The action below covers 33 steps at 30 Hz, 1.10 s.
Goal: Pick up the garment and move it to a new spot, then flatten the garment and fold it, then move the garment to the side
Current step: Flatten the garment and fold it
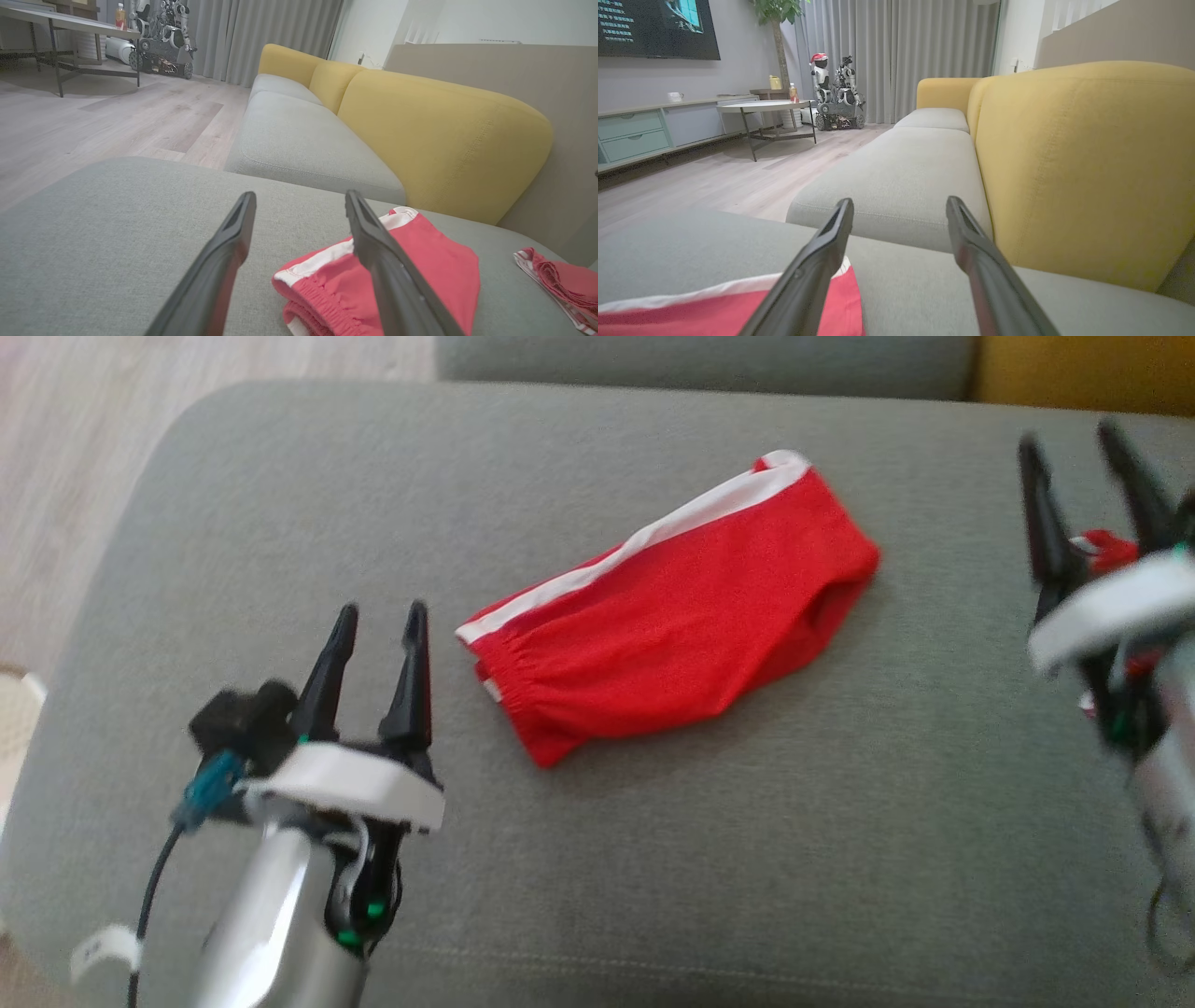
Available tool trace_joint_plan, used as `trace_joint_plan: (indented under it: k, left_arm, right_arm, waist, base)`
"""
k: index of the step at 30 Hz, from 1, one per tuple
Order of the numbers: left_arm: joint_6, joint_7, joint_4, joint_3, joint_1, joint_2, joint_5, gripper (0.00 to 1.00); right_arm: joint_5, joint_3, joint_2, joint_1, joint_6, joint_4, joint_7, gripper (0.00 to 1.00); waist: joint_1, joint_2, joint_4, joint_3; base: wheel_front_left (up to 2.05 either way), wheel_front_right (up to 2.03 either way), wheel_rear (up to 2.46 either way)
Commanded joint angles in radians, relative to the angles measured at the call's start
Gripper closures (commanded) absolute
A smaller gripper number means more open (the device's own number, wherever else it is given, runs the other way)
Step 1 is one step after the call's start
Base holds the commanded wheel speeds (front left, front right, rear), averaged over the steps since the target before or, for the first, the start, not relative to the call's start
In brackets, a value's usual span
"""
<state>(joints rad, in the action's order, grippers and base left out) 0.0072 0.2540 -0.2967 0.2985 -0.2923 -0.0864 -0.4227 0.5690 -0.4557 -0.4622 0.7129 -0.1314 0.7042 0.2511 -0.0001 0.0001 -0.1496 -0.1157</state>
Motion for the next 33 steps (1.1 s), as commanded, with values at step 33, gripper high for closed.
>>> trace_joint_plan:
  k: [33]
  left_arm:
    - [-0.028, 0.008, 0.173, -0.065, 0.181, 0.036, 0.122, 0.0]
  right_arm:
    - [-0.343, 0.435, 0.34, -0.467, 0.001, -0.343, -0.125, 0.0]
  waist:
    - [0.0001, -0.0001, 0.054, 0.001]
  base:
    - [0.0, 0.0, 0.0]
